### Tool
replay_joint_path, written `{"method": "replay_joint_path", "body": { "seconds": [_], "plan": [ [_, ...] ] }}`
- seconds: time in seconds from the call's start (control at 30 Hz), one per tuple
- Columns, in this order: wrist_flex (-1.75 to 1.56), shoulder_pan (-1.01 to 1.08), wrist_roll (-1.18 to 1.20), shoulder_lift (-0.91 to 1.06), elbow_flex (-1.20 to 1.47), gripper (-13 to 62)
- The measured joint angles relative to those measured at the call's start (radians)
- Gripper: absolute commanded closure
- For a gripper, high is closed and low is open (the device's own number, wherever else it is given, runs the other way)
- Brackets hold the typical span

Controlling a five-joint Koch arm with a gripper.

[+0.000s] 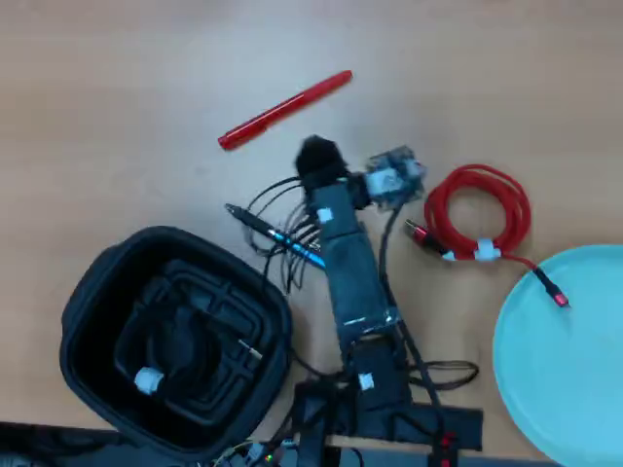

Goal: Put a black charging cable in a black bowl and put a red charging cable in a green bowl

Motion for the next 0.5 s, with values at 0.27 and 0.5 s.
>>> {"method": "replay_joint_path", "body": {
  "seconds": [0.27, 0.5],
  "plan": [
    [-0.034, 0.314, 0.006, 0.002, 0.184, 10.5],
    [-0.049, 0.518, 0.008, 0.005, 0.196, 10.3]
  ]
}}
